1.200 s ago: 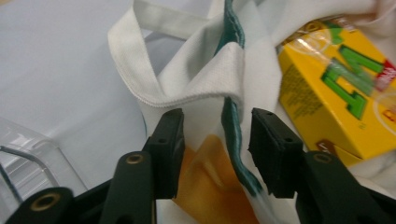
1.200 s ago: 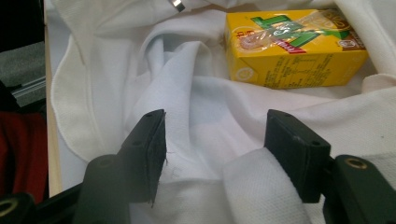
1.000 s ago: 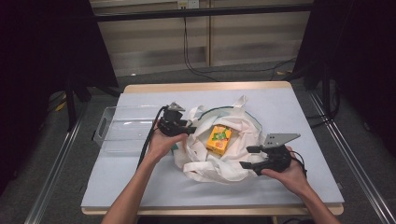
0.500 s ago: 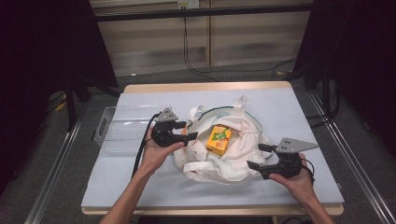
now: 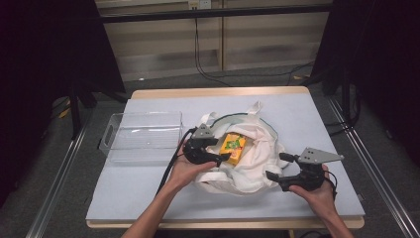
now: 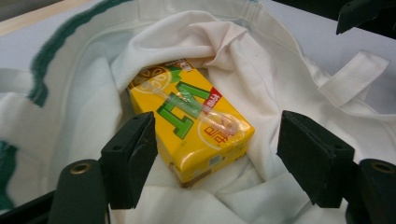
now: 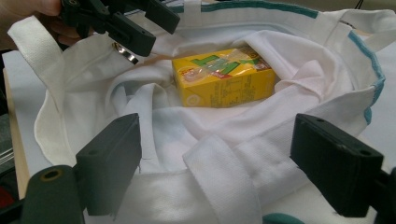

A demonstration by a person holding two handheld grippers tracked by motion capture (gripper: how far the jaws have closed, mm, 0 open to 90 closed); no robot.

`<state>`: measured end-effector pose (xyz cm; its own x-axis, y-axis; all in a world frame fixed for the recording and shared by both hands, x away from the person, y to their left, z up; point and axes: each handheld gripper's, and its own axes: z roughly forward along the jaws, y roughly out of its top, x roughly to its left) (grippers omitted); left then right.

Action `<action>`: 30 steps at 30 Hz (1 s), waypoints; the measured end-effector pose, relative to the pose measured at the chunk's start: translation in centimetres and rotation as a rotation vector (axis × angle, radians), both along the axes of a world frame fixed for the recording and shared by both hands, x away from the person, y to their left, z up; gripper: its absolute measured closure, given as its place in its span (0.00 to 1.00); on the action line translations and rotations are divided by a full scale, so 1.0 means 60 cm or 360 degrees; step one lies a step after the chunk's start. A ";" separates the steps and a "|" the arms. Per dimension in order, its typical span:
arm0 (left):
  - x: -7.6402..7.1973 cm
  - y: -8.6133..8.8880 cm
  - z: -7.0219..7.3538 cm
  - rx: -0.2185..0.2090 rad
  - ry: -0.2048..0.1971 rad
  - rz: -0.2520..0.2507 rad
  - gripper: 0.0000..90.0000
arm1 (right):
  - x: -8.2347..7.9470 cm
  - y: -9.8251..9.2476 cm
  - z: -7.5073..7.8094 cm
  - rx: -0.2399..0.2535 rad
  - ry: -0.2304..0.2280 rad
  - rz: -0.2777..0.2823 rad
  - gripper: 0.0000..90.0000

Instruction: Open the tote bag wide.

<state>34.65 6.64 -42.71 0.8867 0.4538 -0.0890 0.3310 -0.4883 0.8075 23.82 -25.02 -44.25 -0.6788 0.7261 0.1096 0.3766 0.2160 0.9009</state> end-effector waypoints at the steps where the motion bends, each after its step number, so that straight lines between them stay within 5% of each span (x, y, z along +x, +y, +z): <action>1: 0.000 -0.004 -0.003 -0.0001 -0.0005 -0.0003 0.31 | -0.001 0.001 0.000 -0.0002 -0.0001 0.0006 0.18; 13: 0.004 -0.014 0.003 0.0017 0.0021 -0.0006 0.25 | -0.003 0.005 -0.002 -0.0008 0.0002 0.0005 0.16; 22: 0.010 -0.030 -0.012 0.0104 0.0049 0.0017 0.20 | -0.003 0.003 -0.001 0.0002 -0.0011 0.0004 0.16; 30: 0.011 -0.042 -0.020 0.0145 0.0057 0.0114 0.15 | -0.004 0.005 -0.001 0.0000 -0.0003 0.0015 0.16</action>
